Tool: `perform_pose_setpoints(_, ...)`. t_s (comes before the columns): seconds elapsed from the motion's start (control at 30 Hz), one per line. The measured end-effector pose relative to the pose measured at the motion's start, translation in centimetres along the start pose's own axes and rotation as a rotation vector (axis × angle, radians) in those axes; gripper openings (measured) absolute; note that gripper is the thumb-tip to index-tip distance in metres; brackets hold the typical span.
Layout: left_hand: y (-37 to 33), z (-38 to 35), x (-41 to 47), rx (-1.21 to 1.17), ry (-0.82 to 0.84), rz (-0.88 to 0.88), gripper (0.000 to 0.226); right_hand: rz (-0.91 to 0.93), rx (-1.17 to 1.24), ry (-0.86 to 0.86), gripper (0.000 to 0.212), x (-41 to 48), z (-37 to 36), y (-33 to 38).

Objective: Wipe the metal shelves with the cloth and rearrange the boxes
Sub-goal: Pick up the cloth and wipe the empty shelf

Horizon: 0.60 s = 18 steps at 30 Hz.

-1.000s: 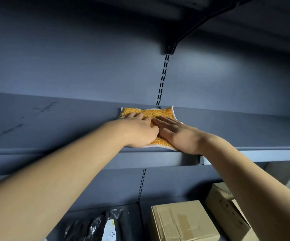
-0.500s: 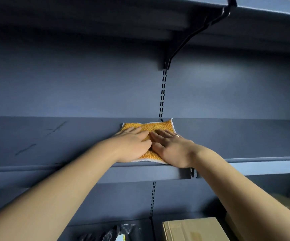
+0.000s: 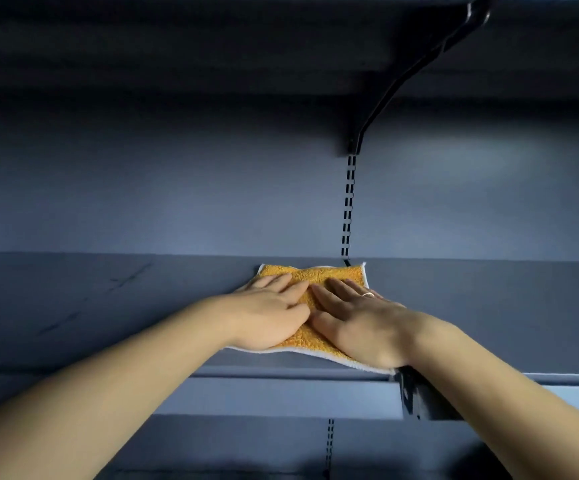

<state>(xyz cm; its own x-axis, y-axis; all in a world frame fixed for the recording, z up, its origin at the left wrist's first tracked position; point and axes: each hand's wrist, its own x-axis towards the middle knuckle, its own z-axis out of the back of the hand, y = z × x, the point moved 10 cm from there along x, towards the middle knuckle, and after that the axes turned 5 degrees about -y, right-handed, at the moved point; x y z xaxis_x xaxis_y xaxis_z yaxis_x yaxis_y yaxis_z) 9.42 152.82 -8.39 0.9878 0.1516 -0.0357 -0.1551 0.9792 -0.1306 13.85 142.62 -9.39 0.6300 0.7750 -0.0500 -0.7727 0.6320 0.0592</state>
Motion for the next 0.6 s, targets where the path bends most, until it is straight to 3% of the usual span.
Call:
perform_pose_setpoints(0.07, 0.2, -0.3, 0.5, 0.052, -0.015, -0.041, 0.063, -0.008, 0.004, 0.009, 0.097, 0.6, -0.1, -0.1)
perform_pose_setpoints(0.17, 1.0, 0.0, 1.0, 0.006, -0.013, -0.012, 0.058, -0.049, 0.021, 0.003, 0.075, 1.5, 0.3, -0.7)
perform_pose_setpoints(0.27, 1.8, 0.6, 2.3, -0.002, -0.006, 0.012, 0.06, -0.108, 0.06, -0.014, 0.073, 3.6, 0.6, -1.6)
perform_pose_setpoints(0.4, 3.1, 0.9, 4.8, 0.003, -0.02, 0.026, 0.062, -0.121, 0.023, -0.017, 0.11, 7.6, 0.4, -2.5)
perform_pose_setpoints(0.47, 3.8, 1.0, 5.9, 0.005, -0.005, 0.028, 0.063, -0.131, 0.008, -0.02, 0.115, 9.1, 0.5, -3.0)
perform_pose_setpoints(0.6, 4.2, 1.2, 7.6, 0.076, 0.01, -0.003, 0.077, -0.197, 0.043, -0.036, 0.077, 10.6, 0.9, -3.8)
